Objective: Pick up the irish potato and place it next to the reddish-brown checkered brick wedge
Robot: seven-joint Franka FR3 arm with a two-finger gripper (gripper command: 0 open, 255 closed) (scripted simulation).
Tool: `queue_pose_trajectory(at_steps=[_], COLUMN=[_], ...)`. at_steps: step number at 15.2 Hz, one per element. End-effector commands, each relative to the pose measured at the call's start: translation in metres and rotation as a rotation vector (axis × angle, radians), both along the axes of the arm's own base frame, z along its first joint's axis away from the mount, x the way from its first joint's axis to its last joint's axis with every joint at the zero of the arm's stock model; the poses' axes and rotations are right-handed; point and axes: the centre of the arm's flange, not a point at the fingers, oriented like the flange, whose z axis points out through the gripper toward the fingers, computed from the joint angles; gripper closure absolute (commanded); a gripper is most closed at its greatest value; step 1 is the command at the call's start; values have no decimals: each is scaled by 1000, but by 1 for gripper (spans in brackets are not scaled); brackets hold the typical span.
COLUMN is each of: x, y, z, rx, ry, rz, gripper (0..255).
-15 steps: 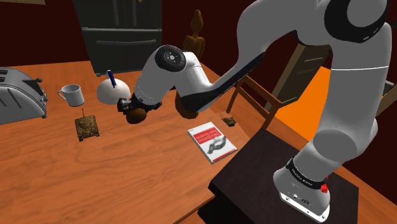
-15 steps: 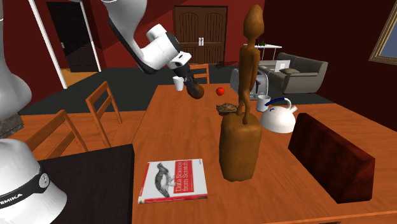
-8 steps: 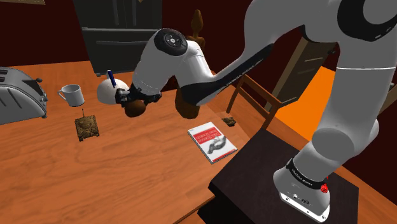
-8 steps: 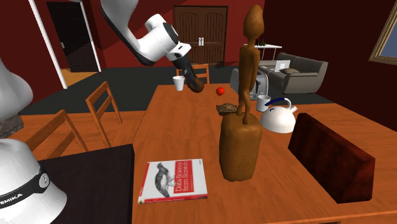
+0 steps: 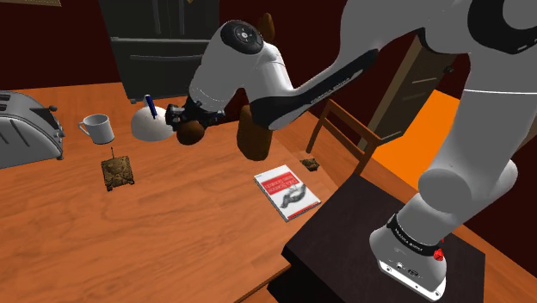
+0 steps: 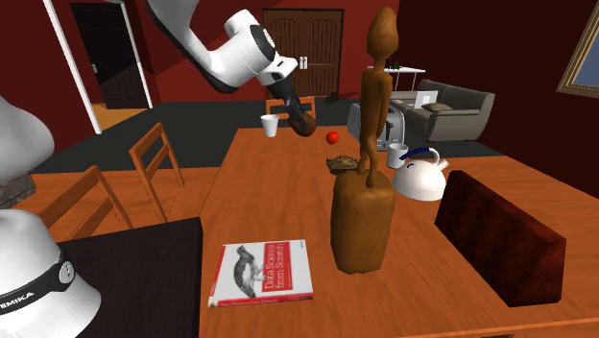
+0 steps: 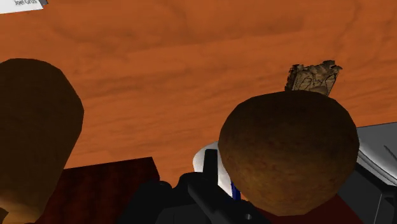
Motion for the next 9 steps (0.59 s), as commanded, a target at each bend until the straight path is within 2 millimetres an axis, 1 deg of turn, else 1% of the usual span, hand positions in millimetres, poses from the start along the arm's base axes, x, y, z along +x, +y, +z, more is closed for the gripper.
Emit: queue_pose_trajectory(at_steps=[1,9], x=[11,57], y=[-25,-120], z=[4,4], rx=[0,0], ry=[-1,-1], rz=[0,0], gripper=[255,255])
